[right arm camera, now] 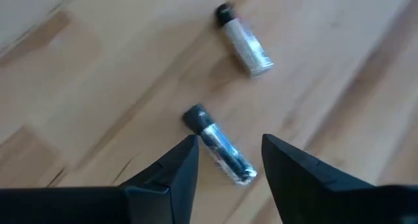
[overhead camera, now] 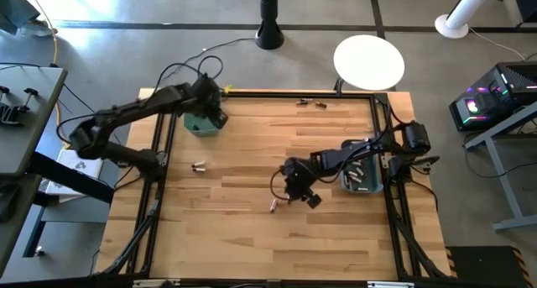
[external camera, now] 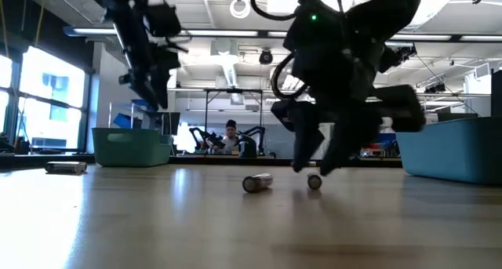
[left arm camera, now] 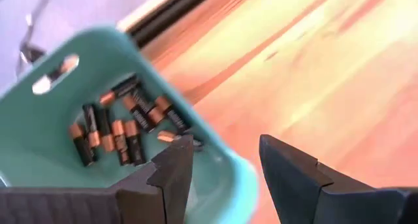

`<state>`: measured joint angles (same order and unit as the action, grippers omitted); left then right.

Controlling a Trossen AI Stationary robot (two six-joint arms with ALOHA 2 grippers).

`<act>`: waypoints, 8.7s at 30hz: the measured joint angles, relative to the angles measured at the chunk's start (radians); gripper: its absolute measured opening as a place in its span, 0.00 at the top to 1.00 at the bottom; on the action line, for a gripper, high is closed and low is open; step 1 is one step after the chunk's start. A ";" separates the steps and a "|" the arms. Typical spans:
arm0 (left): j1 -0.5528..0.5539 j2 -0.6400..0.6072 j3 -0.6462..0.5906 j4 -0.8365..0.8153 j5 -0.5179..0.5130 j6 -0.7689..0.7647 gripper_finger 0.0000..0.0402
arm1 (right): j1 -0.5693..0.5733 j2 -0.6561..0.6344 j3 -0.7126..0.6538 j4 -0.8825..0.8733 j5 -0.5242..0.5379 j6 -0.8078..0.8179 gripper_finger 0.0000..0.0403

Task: Sort batteries
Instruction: Put the silver battery into the blue bin

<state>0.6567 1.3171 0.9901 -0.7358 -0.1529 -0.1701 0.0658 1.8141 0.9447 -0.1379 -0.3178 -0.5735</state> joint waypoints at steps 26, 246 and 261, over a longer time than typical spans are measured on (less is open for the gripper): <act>-0.758 -0.112 -0.002 0.000 -0.715 -0.372 0.58 | 0.087 -0.173 -0.001 -0.230 0.583 0.420 0.94; -0.938 -0.462 -0.554 -0.016 -0.169 -0.404 0.58 | 0.098 -0.445 -0.142 -0.078 1.166 0.816 0.57; -0.917 -0.309 -0.619 0.127 -0.172 -0.401 0.58 | 0.098 -0.445 -0.142 -0.063 1.166 0.800 0.57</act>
<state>-0.2601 1.0078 0.3714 -0.6093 -0.3249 -0.5716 0.1638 1.3689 0.8024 -0.2005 0.8486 0.2264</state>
